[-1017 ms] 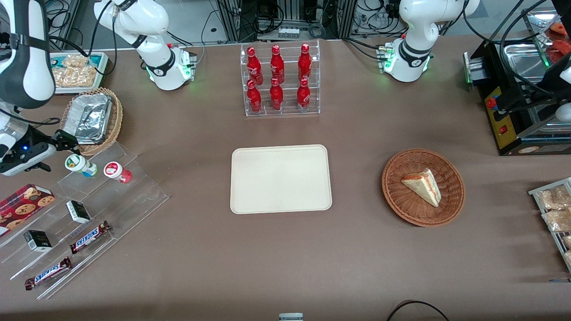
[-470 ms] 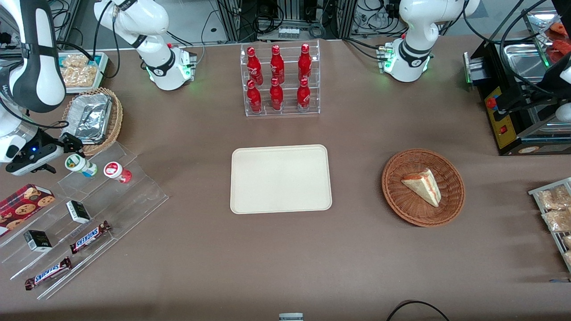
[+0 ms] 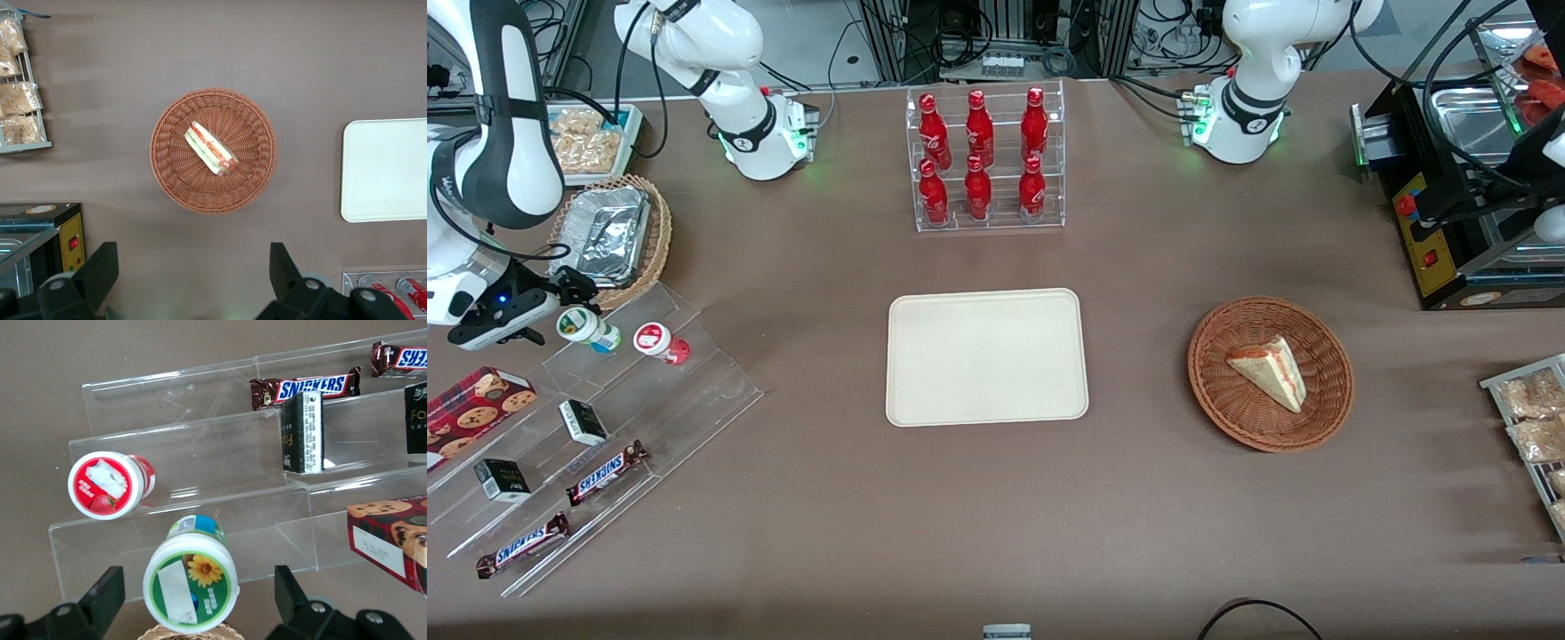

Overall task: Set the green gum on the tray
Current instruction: 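Close the right gripper around the green-lidded gum tub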

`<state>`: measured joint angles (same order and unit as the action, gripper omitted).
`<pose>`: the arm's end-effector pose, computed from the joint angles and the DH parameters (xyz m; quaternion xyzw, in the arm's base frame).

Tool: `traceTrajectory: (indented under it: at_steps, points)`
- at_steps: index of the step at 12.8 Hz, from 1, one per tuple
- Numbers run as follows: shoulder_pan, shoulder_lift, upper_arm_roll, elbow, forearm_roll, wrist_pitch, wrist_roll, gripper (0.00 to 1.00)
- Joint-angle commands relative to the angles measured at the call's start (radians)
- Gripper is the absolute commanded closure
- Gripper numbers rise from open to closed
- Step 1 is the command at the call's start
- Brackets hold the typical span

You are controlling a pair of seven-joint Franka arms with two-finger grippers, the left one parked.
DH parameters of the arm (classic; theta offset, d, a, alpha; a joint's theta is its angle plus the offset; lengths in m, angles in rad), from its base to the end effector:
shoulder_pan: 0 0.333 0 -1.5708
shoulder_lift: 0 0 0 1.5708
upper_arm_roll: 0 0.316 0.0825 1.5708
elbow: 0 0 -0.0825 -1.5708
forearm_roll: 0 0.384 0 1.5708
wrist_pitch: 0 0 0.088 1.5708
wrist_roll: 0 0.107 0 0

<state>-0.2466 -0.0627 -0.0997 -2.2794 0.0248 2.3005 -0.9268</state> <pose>0.4850 -0.1747 0.3889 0.9595 0.2783 0.0411 0.0146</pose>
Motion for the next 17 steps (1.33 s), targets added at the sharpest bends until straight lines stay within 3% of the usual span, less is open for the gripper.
traceTrajectory:
  at_steps: [1,3,4,6,7,11,15,17]
  points:
    - [-0.005,0.011,0.0,-0.011,0.023,0.027,-0.017,0.0]
    - [-0.002,0.012,0.0,-0.011,0.024,0.027,-0.017,0.0]
    - [0.0,0.012,0.0,-0.011,0.024,0.027,-0.017,0.1]
    - [0.006,0.012,0.0,-0.008,0.024,0.027,-0.015,0.83]
    - [0.004,0.014,0.0,-0.006,0.024,0.027,-0.014,1.0]
    - [0.007,0.0,0.009,0.032,0.024,-0.03,-0.01,1.0]
    - [0.07,-0.014,0.012,0.162,0.026,-0.212,0.025,1.0]
    - [0.13,-0.017,0.012,0.242,0.024,-0.333,0.13,1.0]
